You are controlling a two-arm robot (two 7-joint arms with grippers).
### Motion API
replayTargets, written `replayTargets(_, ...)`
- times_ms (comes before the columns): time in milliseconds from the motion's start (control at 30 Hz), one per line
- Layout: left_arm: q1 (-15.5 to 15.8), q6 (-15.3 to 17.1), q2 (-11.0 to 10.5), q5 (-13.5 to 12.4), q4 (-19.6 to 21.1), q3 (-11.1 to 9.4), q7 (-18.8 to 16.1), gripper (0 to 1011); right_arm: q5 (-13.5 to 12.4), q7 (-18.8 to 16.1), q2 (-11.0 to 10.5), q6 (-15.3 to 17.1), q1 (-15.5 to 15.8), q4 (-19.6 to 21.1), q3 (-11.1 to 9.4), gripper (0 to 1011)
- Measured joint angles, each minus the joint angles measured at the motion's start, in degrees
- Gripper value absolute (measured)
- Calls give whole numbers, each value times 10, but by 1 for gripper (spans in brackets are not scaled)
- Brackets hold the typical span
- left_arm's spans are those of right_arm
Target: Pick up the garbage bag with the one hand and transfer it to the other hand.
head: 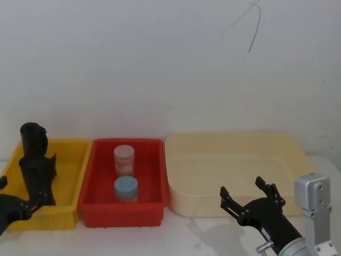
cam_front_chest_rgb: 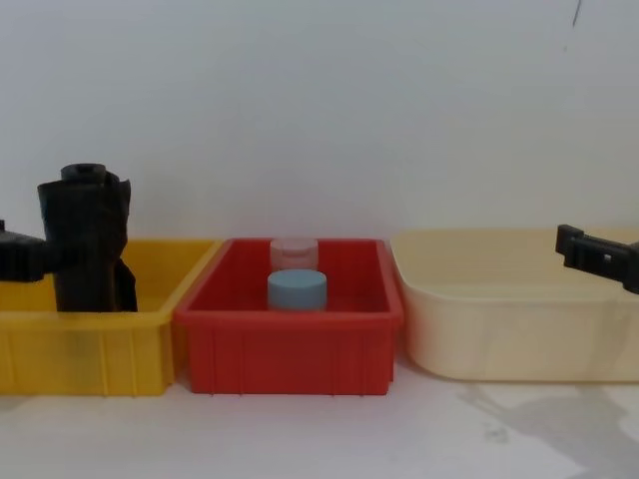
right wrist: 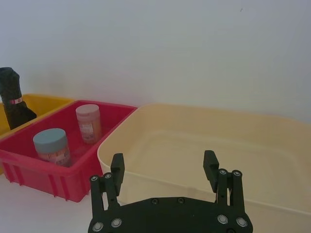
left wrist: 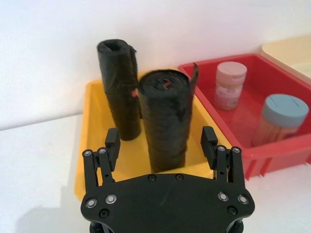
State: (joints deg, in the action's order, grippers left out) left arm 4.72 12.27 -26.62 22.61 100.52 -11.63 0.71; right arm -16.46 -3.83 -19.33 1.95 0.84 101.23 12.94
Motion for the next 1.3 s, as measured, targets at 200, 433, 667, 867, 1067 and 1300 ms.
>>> replayTargets(200,13,1,10,-1,-8,5,-6,1001,0,0,0,0,0,0,0,1000)
replayTargets(433,37,1,21,-4,-29,2,-2,1001,0,0,0,0,0,0,0,1000)
replayTargets(667,63,8,28,-4,-55,-3,12,1001,0,0,0,0,0,0,0,1000)
replayTargets(867,80,14,32,-4,-73,-7,23,1000,0,0,0,0,0,0,0,1000)
replayTargets(1067,90,17,35,-4,-84,-9,29,875,0,0,0,0,0,0,0,1000)
replayTargets(1300,97,19,36,-4,-91,-10,33,697,0,0,0,0,0,0,0,1000)
